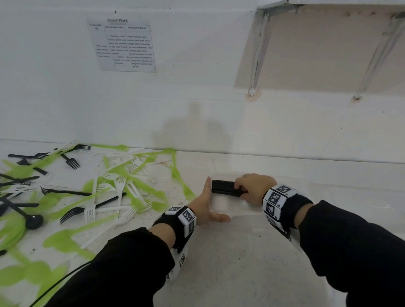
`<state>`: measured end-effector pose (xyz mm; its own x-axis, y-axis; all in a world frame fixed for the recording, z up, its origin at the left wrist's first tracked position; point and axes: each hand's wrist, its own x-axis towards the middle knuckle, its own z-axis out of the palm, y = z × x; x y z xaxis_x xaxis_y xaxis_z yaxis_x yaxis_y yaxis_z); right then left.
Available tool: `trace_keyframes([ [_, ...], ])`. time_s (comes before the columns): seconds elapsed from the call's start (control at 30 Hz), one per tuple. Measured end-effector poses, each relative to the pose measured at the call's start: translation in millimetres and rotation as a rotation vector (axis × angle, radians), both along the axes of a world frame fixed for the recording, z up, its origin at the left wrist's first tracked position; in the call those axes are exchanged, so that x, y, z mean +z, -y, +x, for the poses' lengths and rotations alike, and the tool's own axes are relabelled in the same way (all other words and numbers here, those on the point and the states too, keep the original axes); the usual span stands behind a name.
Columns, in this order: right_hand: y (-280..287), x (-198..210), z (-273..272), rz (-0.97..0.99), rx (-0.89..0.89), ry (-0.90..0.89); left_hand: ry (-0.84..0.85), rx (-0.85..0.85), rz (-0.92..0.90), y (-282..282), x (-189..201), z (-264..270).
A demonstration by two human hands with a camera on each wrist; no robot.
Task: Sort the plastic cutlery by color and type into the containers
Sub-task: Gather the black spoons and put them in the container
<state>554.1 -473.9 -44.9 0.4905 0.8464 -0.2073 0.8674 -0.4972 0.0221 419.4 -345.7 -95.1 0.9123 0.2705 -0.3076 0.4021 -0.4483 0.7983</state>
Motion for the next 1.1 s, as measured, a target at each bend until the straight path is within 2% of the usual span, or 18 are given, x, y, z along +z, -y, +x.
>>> trace_keyframes([
  [0.33, 7, 4, 7, -0.08, -0.027, 0.036, 0.002, -0.003, -0.001, 0, 0, 0],
  [0.67, 18, 3, 15, -0.165, 0.065, 0.106, -0.002, -0.002, 0.002, -1, -1, 1],
  [1.1, 17, 0, 1, -0.043, 0.079, -0.009, -0.004, -0.014, 0.036, -2, -2, 1],
])
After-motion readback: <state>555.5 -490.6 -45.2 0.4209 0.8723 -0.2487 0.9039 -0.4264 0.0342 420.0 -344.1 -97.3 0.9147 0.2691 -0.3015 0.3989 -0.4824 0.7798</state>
